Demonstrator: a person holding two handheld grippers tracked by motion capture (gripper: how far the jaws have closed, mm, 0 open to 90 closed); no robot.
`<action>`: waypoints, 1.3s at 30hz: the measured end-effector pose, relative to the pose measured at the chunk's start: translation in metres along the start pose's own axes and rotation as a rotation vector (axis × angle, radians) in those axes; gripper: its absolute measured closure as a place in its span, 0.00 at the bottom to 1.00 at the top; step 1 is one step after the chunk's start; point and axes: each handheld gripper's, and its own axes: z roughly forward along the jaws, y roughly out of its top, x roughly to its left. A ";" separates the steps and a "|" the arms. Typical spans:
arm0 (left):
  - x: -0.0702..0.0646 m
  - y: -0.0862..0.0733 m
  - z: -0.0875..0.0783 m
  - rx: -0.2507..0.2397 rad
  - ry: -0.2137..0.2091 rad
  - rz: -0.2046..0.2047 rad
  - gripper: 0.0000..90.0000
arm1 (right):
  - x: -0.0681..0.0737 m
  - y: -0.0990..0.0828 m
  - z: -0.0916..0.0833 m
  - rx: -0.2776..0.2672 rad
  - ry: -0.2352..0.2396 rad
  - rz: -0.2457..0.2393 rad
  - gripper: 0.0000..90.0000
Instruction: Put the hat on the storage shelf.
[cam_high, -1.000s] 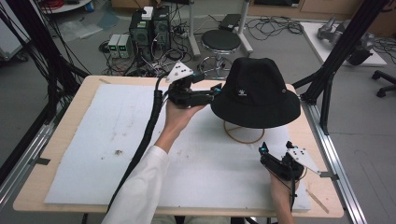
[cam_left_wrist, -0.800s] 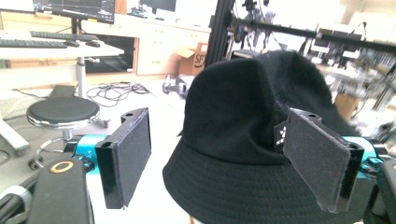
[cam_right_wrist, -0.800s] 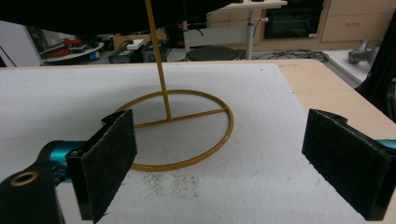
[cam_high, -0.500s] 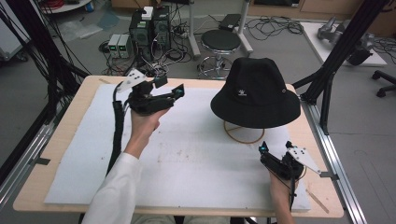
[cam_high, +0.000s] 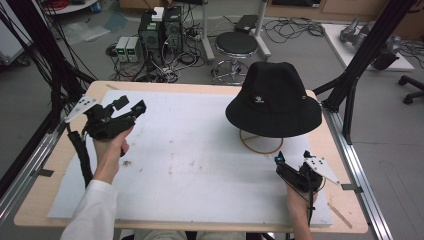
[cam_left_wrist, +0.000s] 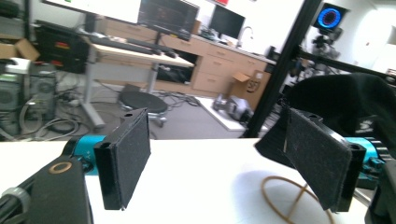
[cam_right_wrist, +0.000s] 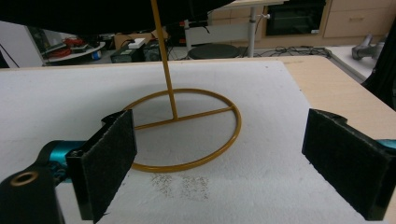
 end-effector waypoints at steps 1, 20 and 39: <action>0.000 0.000 0.000 0.000 0.000 0.000 0.26 | 0.000 0.000 0.000 -0.002 -0.001 -0.003 0.10; 0.065 -0.038 -0.081 -0.054 0.201 -0.007 0.25 | 0.000 -0.001 -0.001 0.007 -0.004 0.005 0.10; 0.078 -0.077 -0.114 -0.076 0.299 0.058 0.26 | -0.001 -0.001 -0.002 0.006 -0.005 0.005 0.10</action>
